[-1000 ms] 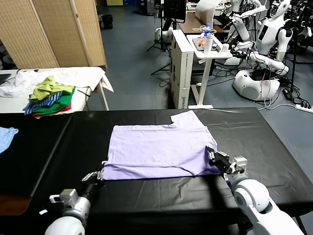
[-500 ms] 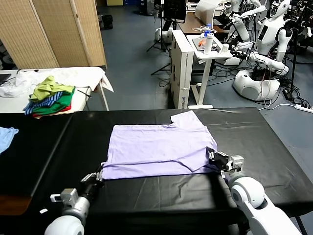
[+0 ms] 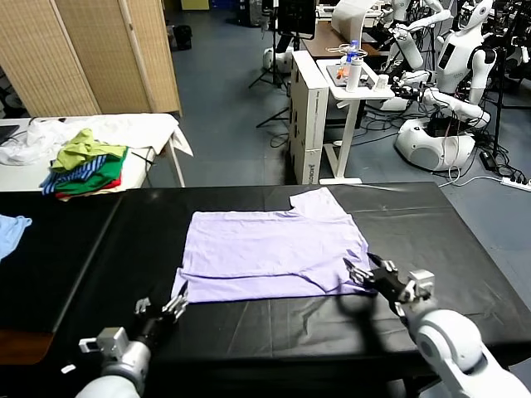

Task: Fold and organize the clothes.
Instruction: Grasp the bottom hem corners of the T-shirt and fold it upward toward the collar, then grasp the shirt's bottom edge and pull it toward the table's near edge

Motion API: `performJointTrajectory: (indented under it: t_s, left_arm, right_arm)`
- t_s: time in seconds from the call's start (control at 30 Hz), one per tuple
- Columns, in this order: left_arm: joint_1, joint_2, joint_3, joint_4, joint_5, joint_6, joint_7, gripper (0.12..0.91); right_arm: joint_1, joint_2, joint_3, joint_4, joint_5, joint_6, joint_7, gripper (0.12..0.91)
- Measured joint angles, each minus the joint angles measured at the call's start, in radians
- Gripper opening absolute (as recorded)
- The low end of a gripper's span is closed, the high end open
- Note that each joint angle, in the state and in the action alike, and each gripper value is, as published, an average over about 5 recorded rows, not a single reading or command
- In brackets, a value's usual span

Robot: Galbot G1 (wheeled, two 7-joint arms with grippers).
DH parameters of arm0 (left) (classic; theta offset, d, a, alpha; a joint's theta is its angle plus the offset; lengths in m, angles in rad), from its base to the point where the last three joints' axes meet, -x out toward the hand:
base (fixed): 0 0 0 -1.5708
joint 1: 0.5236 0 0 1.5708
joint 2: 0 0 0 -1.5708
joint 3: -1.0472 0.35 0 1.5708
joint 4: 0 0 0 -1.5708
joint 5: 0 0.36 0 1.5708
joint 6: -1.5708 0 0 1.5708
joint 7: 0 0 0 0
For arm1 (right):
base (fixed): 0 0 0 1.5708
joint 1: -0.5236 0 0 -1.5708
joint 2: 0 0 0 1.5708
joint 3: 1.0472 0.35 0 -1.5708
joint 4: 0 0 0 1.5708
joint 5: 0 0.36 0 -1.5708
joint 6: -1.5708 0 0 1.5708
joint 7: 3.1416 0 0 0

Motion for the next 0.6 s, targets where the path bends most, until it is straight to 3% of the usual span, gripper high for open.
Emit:
performJointTrajectory:
  t_s: [0.13,0.27,0.47,0.6]
  left_arm:
    - [-0.001,-0.001,0.001,0.012,0.0,0.0,-0.002,0.904]
    - [-0.003,-0.002,0.002,0.022,-0.001,0.0,-0.004,0.833]
    - [-0.003,-0.002,0.002,0.034,-0.001,-0.001,-0.003,0.51]
    - [0.0,-0.002,0.003,0.034,-0.001,-0.001,-0.003,0.253]
  right_arm:
    - [-0.017,0.001,0.006,0.0,-0.004,0.001,-0.003,0.856]
    - [-0.013,0.001,-0.001,-0.007,-0.013,0.002,-0.005,0.671]
    - [-0.004,0.001,-0.027,-0.025,-0.03,0.002,-0.012,0.326]
    - [-0.013,0.001,-0.031,-0.021,-0.028,0.0,-0.011,0.187]
